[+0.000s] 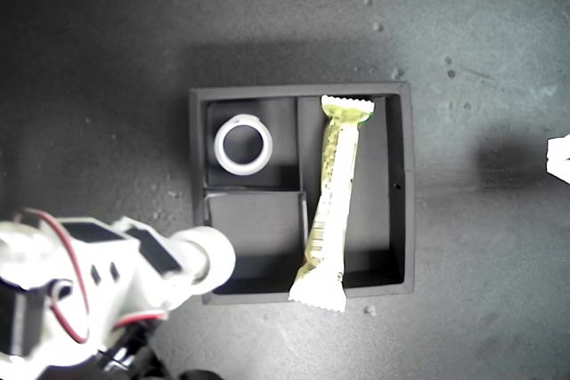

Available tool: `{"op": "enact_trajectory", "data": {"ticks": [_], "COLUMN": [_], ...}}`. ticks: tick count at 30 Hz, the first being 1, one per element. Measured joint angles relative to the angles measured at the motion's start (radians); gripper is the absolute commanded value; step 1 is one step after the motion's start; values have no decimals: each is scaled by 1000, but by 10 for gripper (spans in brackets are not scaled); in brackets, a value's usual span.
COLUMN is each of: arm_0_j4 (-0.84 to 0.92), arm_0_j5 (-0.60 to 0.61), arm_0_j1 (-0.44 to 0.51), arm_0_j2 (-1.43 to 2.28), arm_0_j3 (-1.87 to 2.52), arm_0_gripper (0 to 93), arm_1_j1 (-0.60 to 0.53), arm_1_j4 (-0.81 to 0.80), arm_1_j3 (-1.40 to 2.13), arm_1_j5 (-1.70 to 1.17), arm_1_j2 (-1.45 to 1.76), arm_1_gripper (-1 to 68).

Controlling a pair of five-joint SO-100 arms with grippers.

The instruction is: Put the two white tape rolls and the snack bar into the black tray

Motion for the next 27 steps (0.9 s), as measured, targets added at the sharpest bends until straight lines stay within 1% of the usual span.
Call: {"op": "enact_trajectory", "data": {"ticks": [6,11,12,14,17,21,23,27], "arm_0_j4": [8,49,63,97,195,414,437,460], "arm_0_j5": [2,2,2,2,0,-8,-8,-2], "arm_0_j1": [-17,-14,-17,-21,-29,-11,5,14], "arm_0_j2": [-212,-301,-318,-356,-443,-676,-727,-735], "arm_0_j3": [-130,-207,-225,-276,-410,-795,-930,-1003], "arm_0_gripper": [0,6,29,109,160,182,190,201], "arm_1_j1": [-34,-31,-32,-40,-46,-44,-44,-44], "arm_1_j4": [-25,-25,-25,-25,-25,-25,-25,-14], "arm_1_j3": [31,49,49,49,49,49,55,89], "arm_1_j5": [9,9,9,9,9,9,9,9], "arm_1_j2": [3,3,3,3,3,14,35,130], "arm_1_gripper": [-3,-3,-3,-3,-3,-3,-3,-3]}}
